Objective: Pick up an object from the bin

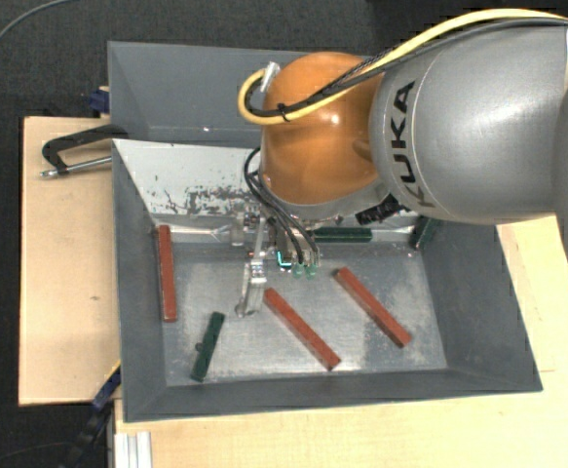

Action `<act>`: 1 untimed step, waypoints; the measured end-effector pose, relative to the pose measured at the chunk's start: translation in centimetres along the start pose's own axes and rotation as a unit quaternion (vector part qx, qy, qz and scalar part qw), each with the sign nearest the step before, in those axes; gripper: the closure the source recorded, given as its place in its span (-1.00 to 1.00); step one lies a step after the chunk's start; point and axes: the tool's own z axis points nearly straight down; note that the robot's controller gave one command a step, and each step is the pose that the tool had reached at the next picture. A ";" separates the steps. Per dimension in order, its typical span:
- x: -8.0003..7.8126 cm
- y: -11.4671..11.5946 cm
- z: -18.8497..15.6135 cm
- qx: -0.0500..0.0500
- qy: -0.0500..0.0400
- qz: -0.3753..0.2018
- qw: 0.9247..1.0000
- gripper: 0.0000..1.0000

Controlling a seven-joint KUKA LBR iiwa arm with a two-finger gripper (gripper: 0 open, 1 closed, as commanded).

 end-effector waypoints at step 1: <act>3.3 -0.6 9.7 0.001 -0.001 -0.160 0.987 -1.00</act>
Offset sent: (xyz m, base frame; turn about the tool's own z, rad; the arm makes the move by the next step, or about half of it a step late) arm -0.0328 -0.0070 -0.0957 -0.3217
